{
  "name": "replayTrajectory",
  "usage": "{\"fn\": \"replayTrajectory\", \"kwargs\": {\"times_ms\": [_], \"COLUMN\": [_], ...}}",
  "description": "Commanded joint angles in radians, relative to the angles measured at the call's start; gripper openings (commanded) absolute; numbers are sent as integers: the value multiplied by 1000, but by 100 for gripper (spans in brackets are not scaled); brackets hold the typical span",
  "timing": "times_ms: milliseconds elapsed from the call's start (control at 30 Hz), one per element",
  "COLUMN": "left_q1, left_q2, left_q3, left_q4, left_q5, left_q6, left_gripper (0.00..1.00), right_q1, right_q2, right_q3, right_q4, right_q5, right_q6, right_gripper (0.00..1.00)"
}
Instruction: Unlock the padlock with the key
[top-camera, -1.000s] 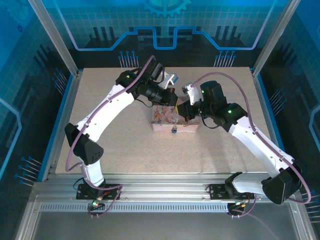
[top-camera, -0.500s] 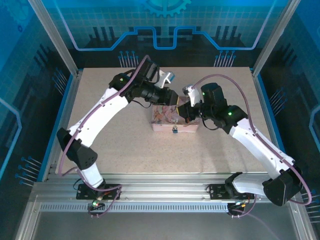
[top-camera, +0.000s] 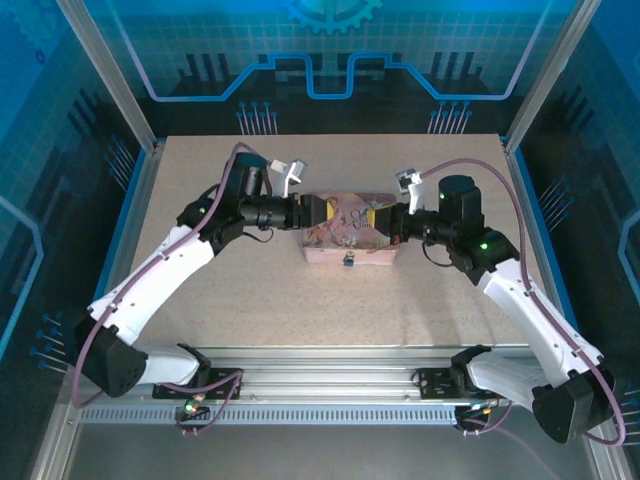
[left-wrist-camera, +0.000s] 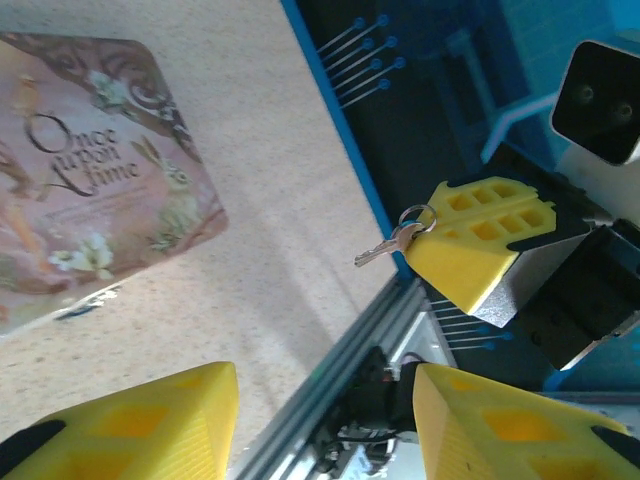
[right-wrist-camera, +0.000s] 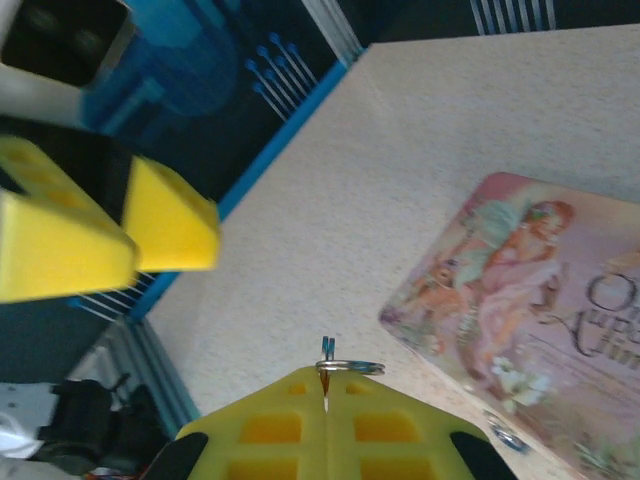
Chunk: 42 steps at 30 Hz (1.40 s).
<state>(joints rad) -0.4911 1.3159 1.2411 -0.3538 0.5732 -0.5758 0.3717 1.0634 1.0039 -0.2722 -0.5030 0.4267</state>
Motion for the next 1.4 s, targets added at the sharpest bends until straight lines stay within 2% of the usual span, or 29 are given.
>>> {"fn": "replayTrajectory", "kwargs": {"times_ms": [0,167,267,600,833,1267,1333,1367], "left_q1": [2,-8,-22,-68,-71,-87,-87,-86], "left_q2": [-46,-46,-37,8,17,34,31,28], "left_q3": [-85,-143,-131,-101,-99,-86,-85,-83], "left_q4": [264,399,406,409,406,432,432,429], "left_q5": [93,131,141,171,165,177,174,171], "left_q6": [-90,-135,-124,-112,-111,-120,-118,-116], "left_gripper": [51,55,55,29,35,18,18,22], "right_q1": [-12,-11,-11,-12,-13,-12,-12,-13], "right_q2": [-28,-42,-43,-35,-40,-38,-36,-35], "right_q3": [-31,-55,-71,-82,-79,-87,-88,-89], "right_q4": [141,205,241,269,272,280,278,277], "right_q5": [-128,-172,-188,-200,-206,-221,-222,-222], "right_q6": [113,176,210,238,245,253,250,249], "right_gripper": [0,0,0,0,0,0,0,0]}}
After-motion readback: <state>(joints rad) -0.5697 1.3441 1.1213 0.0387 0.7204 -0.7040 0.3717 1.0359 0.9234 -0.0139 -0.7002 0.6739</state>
